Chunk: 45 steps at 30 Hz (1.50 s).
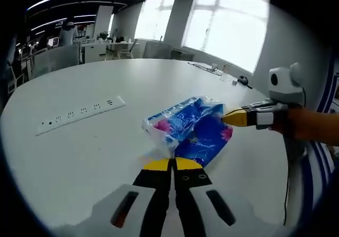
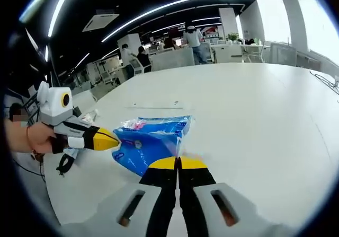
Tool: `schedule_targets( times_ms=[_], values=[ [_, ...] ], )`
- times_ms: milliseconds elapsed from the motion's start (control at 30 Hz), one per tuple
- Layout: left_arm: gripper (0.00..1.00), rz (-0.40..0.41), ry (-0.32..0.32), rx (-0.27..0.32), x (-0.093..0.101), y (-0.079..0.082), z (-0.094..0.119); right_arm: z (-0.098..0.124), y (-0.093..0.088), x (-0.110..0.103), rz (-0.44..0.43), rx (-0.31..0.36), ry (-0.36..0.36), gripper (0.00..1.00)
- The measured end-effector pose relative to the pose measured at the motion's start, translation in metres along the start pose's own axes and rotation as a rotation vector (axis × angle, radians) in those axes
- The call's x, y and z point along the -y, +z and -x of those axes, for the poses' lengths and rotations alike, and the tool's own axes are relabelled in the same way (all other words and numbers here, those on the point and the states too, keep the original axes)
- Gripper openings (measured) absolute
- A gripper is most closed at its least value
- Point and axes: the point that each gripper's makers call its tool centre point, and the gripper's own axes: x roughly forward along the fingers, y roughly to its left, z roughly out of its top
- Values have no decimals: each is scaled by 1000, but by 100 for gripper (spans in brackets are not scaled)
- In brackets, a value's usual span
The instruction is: Arrange the tabletop items into an orderly group along one side of the table until the central work area is clear of visible clutter.
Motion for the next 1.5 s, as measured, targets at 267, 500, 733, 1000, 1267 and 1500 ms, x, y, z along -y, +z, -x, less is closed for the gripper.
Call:
schedule_targets(
  times_ms=[267,500,733,1000,1267,1500],
  values=[
    [0,2,12,-32,-9,-13,-19,-18,-15,12,-21,-27,-5,0],
    [0,-1,13,-54,-11,-23,-26,-26,-29,17,-38,-48,-3,0],
    [0,-5,8,-75,-10,-33,-31,-27,-38,20,-37,-70,-5,0],
    [0,6,3,-70,-9,-33,-33,-27,-43,22,-49,-78,-8,0],
    [6,6,-8,-74,-8,-36,-33,-27,-47,24,-63,-93,-13,2],
    [12,6,-7,-71,-9,-35,-32,-26,-49,24,-76,-92,-22,8]
  ],
)
